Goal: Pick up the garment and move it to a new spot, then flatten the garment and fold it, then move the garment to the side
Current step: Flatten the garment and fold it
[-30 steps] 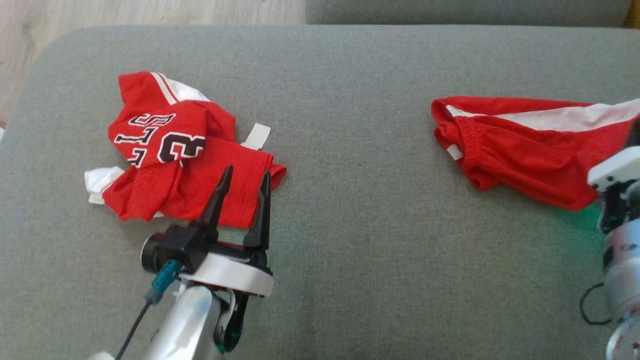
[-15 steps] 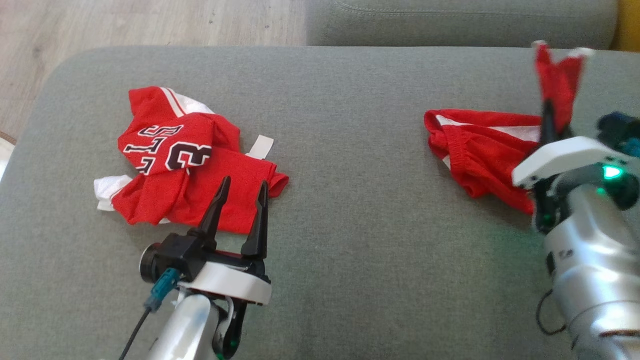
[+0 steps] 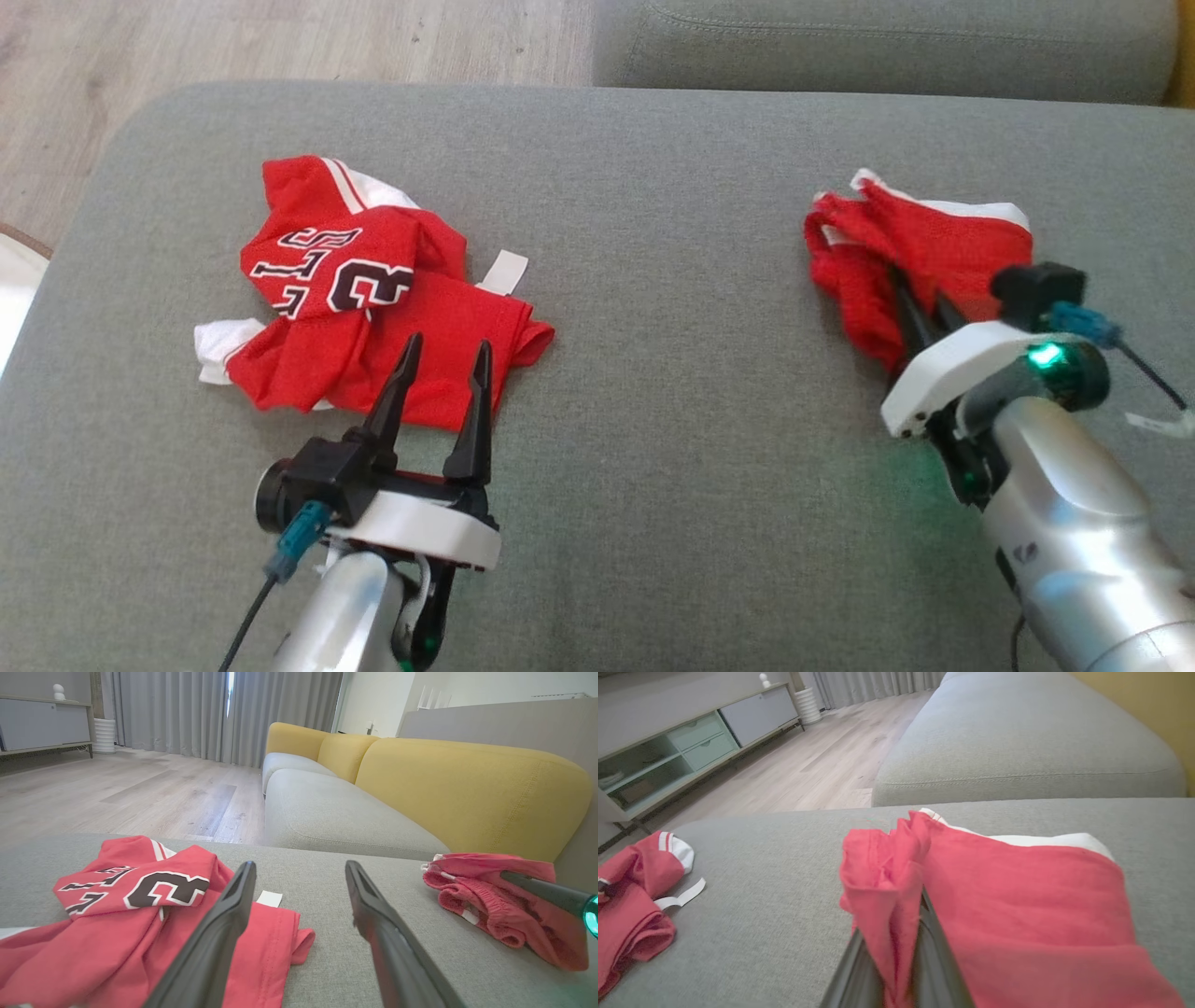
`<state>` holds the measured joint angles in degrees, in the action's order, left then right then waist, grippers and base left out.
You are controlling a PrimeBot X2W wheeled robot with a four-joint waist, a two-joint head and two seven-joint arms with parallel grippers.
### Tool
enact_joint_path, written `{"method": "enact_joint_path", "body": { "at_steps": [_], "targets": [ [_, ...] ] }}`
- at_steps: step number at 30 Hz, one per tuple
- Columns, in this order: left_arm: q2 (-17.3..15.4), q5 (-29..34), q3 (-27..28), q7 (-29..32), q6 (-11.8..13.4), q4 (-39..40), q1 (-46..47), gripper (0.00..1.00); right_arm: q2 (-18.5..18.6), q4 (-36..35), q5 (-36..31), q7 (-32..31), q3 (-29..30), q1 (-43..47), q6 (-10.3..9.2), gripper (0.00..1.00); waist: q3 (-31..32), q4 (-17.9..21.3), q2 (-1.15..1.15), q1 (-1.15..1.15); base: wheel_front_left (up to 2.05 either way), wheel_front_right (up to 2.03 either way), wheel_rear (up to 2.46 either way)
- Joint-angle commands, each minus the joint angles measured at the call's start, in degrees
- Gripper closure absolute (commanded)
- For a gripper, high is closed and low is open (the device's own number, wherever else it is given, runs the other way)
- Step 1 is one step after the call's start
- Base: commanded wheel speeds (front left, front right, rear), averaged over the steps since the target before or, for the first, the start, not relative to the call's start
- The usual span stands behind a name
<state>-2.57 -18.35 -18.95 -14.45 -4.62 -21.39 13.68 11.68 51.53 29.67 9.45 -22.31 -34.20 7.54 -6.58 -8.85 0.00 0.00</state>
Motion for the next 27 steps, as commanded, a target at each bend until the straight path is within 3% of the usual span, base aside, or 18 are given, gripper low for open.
{"method": "enact_joint_path", "body": {
  "at_steps": [1, 7, 8, 9, 13, 18, 23, 27],
  "targets": [
    [-0.31, -0.36, 1.92, -0.55, 0.1, 1.48, 0.77, 0.0, 0.82, -2.73, 1.07, -0.07, -3.89, -0.2, -0.05, 1.0, 0.06, 0.17, 0.0, 0.0, 0.0, 0.0, 0.0],
    [-0.31, -0.8, 1.63, -0.55, 0.37, 1.41, 0.76, 0.0, 3.55, -2.34, 2.05, -1.87, -14.58, -0.19, -0.05, 1.0, 0.2, 0.97, 0.0, 0.0, 0.0, 0.0, 0.0],
    [-0.31, -0.87, 1.63, -0.55, 0.41, 1.42, 0.74, 0.0, 3.8, -1.91, 1.62, -2.28, -16.45, -0.35, -0.05, 0.63, 0.27, 1.18, 0.0, 0.0, 0.0, 0.0, 0.0],
    [-0.31, -0.9, 1.64, -0.55, 0.44, 1.42, 0.7, 0.0, 3.85, -1.53, 1.52, -2.37, -17.88, -0.48, -0.05, 0.0, 0.37, 1.42, 0.0, 0.0, 0.0, 0.0, 0.0],
    [-0.31, -0.75, 2.01, -0.55, 0.54, 1.27, 0.47, 0.0, 3.28, -0.99, 2.34, -1.42, -21.9, -0.98, -0.05, 0.0, 1.16, 2.77, 0.0, 0.0, 0.0, 0.0, 0.0],
    [-0.31, -0.44, 2.91, -0.55, 0.54, 1.57, 0.37, 0.0, 2.69, -1.7, 4.52, 1.68, -21.83, -1.71, -0.05, 0.0, 2.26, 4.6, 0.0, 0.0, 0.0, 0.0, 0.0],
    [-0.31, 0.0, 4.9, -0.55, 0.57, 3.42, 0.3, 0.0, 3.7, -4.46, 7.32, 4.95, -14.55, -2.52, -0.05, 0.0, 3.67, 7.18, 0.0, 0.0, 0.0, 0.0, 0.0],
    [-0.32, 0.71, 6.49, -0.55, 0.32, 6.02, 0.13, 0.0, 5.06, -8.77, 5.24, 5.48, -5.41, -1.78, -0.05, 0.0, 4.07, 9.32, 0.0, 0.0, 0.0, 0.0, 0.0]
  ]
}}
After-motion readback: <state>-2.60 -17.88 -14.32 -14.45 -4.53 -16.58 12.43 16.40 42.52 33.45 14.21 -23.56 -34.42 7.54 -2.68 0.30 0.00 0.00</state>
